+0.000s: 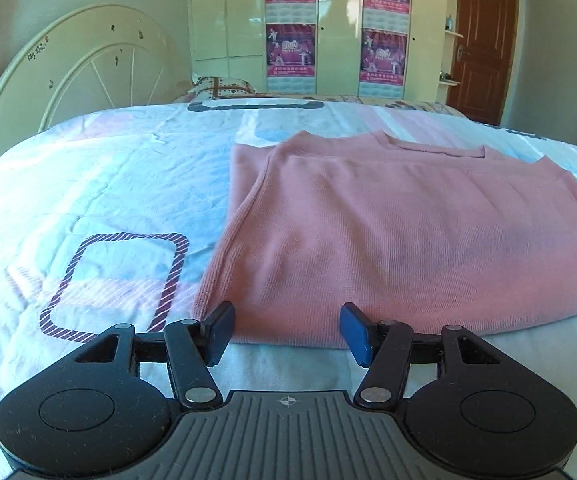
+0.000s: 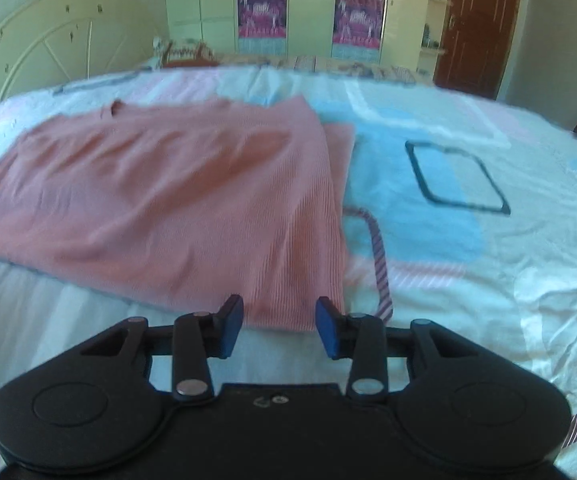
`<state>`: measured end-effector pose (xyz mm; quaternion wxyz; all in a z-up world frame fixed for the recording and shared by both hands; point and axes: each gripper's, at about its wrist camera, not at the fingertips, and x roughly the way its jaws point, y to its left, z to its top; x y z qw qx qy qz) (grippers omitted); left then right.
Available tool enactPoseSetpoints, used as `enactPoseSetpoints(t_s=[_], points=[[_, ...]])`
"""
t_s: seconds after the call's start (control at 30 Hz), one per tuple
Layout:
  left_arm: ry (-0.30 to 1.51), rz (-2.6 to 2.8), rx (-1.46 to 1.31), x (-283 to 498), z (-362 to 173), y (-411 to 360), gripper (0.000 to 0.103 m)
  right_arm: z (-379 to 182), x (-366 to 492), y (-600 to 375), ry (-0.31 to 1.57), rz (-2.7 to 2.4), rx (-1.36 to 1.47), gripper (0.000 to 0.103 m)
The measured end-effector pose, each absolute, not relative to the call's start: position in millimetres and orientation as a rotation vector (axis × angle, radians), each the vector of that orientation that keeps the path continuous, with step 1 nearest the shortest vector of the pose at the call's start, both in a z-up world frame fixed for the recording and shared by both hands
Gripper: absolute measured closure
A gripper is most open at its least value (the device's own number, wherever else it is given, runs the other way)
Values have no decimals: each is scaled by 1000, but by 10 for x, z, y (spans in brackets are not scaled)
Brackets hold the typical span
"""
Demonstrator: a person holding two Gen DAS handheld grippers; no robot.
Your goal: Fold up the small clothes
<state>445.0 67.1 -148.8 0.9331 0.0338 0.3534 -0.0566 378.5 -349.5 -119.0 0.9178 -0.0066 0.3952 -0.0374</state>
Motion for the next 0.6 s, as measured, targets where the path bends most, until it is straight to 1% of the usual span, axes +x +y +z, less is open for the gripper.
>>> enactPoseSetpoints(t_s=[0.1, 0.2, 0.23, 0.3, 0.4, 0.47, 0.6], points=[[754, -112, 70, 4515, -1550, 678, 45, -1141, 3851, -3519, 784, -102, 12, 65], [757, -108, 69, 4533, -1552, 663, 45, -1330, 3957, -3576, 873, -145, -12, 67], [757, -108, 66, 4535, -1554, 660, 45, -1325, 3946, -3579, 863, -139, -14, 67], [756, -109, 65, 4517, -1563, 668, 45, -1282, 3927, -3584, 856, -140, -1, 72], [758, -106, 69, 4517, -1568, 652, 45, -1197, 3874, -3572, 798, -128, 20, 74], [761, -102, 73, 4521, -1571, 632, 45, -1304, 3939, -3594, 862, -147, 13, 76], [764, -101, 74, 4534, -1575, 618, 44, -1353, 3924, -3563, 856, -142, -21, 76]])
